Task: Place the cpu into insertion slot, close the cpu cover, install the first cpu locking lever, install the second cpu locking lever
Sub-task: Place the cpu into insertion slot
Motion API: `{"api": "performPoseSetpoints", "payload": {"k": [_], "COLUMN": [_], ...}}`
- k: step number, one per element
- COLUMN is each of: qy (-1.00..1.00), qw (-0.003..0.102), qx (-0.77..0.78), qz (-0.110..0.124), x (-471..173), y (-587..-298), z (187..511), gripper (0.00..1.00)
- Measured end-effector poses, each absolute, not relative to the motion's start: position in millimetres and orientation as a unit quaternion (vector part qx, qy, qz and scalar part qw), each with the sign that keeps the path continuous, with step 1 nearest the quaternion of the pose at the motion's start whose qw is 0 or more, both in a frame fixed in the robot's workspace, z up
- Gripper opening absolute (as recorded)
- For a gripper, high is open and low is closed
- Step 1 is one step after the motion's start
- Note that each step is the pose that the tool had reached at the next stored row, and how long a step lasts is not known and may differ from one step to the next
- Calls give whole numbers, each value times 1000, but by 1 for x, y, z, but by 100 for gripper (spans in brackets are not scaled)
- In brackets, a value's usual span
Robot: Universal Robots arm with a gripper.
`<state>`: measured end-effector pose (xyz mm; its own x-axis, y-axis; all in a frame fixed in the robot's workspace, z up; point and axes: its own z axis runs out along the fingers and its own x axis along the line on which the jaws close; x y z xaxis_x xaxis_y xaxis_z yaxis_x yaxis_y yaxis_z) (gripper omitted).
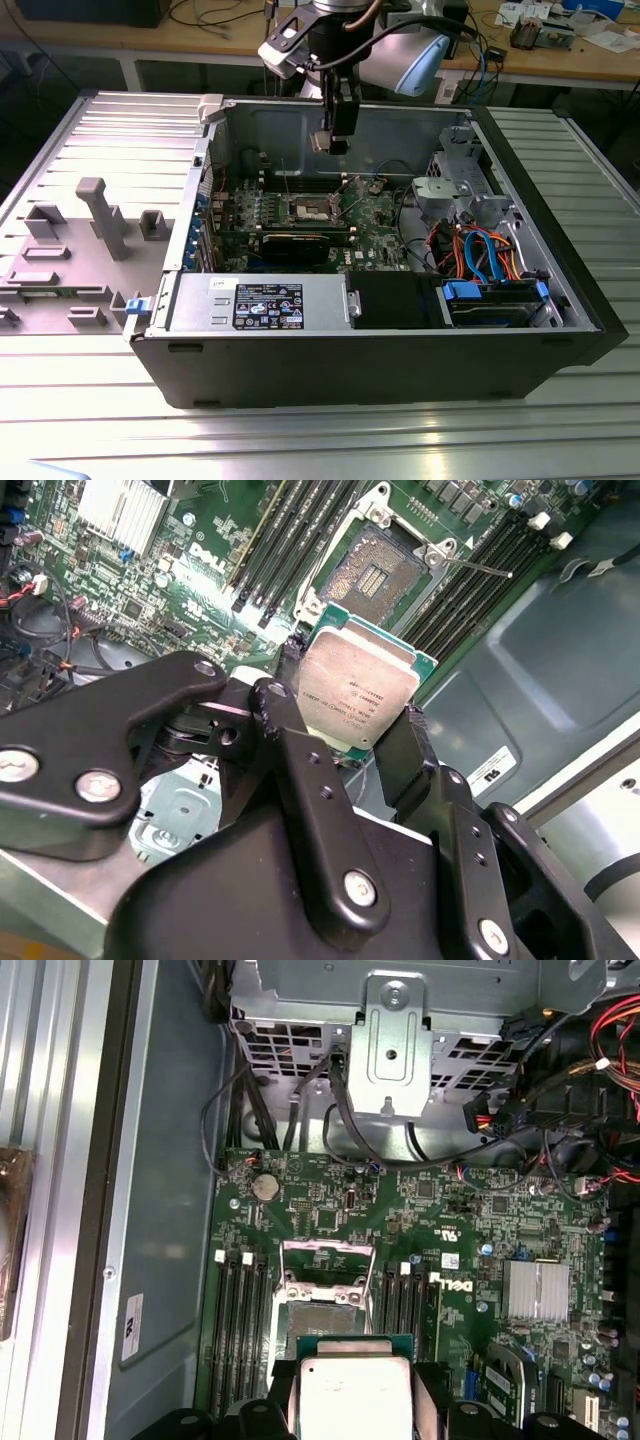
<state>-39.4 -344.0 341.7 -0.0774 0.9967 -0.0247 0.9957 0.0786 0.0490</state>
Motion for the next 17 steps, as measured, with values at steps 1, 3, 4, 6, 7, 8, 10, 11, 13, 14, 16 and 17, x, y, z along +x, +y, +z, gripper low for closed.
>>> {"api": "performPoseSetpoints", "payload": {"k": [1,3,4,6,7,8,10,11,13,14,16,17], "qy": [733,733,733,733,733,733,733,733,732,730,725,724], "qw": [26,26,26,26,26,26,26,26,26,26,26,26], "qx": [679,680,680,680,680,680,680,680,680,683,688,689], "qz": [10,10,10,10,10,10,10,10,10,9,9,9], "x": [-39,-39,-39,-39,-39,-39,-39,-39,-39,-39,-40,-40], "y": [-344,-344,-344,-344,-344,-344,-344,-344,-344,-344,-344,-344], "z": [342,342,342,342,342,342,342,342,341,340,338,338], "gripper": [54,54,54,54,54,54,54,54,54,54,54,54]}}
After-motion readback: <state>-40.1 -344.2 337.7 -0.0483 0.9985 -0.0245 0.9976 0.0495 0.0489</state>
